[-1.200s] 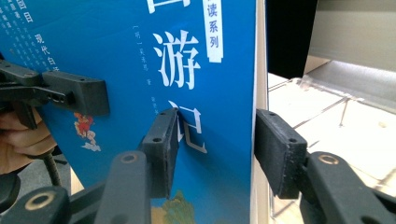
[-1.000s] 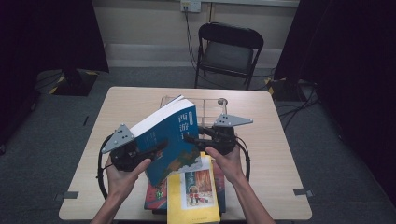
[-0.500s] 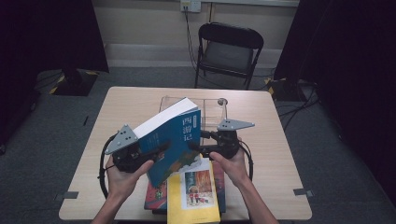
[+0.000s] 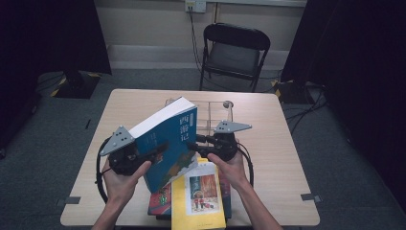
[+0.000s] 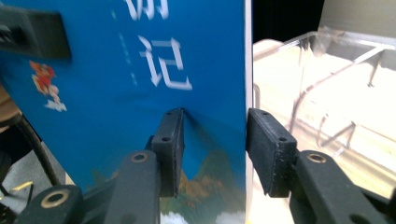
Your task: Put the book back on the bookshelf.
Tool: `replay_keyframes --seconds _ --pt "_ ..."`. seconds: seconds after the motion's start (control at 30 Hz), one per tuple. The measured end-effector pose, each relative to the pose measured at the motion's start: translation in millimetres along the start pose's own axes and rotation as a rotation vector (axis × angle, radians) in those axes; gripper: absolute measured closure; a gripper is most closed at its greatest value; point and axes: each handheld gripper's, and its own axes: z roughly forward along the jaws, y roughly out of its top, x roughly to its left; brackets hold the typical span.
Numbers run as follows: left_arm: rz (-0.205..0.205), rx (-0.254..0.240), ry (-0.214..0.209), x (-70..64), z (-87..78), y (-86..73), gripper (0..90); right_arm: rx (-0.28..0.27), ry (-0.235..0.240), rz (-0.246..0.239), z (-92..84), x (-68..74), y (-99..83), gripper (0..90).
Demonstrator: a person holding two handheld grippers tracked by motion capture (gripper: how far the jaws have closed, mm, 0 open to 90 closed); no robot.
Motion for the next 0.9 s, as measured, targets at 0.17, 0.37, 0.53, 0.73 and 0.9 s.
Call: replay_keyframes --seconds 0.17,0.37,0.53,0.73,0.9 --pt "-0.052 -0.010 0.036 8.1 -6.9 -3.2 61.8 -0.006 0.034 0.010 5.9 3.4 0.7 45.6" --pt "-0.088 -0.032 0.080 16.2 -16.8 -1.0 61.9 0.008 -0.016 0.013 -9.3 -3.3 -9.9 39.5" --pt "-0.081 -0.031 0.109 17.7 -19.8 5.3 61.8 0.003 -0.065 0.032 -36.1 -12.7 -22.1 36.5" --pt "-0.086 -0.029 0.135 18.3 -15.4 9.8 61.9 0.016 -0.098 0.057 -57.4 -20.7 -33.9 34.9" --pt "-0.088 -0.031 0.171 22.8 -9.6 19.3 62.0 0.025 -0.147 0.093 -83.1 -31.2 -51.6 34.1"
